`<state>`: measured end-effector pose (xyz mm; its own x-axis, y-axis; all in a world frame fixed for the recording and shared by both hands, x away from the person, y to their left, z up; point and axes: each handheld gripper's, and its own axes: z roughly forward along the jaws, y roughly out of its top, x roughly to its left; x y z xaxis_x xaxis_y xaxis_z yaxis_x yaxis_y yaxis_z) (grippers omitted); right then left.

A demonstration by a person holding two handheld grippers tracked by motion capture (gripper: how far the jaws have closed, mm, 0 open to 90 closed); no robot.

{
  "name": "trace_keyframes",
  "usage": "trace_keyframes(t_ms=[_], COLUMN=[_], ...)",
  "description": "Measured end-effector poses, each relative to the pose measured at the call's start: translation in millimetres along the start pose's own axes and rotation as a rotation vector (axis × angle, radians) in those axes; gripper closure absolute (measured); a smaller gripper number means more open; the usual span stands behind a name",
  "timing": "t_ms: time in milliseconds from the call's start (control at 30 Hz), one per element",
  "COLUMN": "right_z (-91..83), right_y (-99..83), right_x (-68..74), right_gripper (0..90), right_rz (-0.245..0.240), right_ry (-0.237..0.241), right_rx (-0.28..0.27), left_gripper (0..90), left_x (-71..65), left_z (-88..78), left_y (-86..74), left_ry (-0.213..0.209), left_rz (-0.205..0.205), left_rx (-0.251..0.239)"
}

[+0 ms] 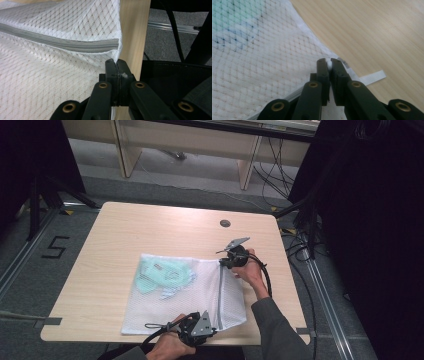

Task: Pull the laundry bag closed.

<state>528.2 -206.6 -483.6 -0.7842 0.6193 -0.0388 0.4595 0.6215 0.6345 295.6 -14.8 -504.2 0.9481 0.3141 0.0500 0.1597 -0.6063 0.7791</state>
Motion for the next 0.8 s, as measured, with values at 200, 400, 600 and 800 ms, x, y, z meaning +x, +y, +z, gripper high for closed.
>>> trace_keyframes(t_ms=[200,400,600,800], right_z=[1.5,1.2,3.1,2.7], right_y=[0.0,0.1,-0.2,-1.6], right_x=[-0.5,-0.5,0.1,-2.2], right_gripper=[86.2,86.2,85.9,85.3], right_rz=[0.012,0.015,0.014,0.008], right_ry=[-0.003,-0.010,-0.017,-0.028], right_rx=[0.002,-0.010,-0.009,-0.019], left_gripper=[89.3,89.0,88.9,88.2], left_x=[1.8,6.4,7.7,16.7], left_z=[-1.3,-3.4,-0.8,-1.2], left_y=[0.9,3.7,1.6,-2.3], left_ry=[0.003,-0.007,-0.015,-0.045], left_rz=[-0.018,-0.033,-0.049,-0.084], left_rx=[-0.008,-0.009,-0.008,-0.009])
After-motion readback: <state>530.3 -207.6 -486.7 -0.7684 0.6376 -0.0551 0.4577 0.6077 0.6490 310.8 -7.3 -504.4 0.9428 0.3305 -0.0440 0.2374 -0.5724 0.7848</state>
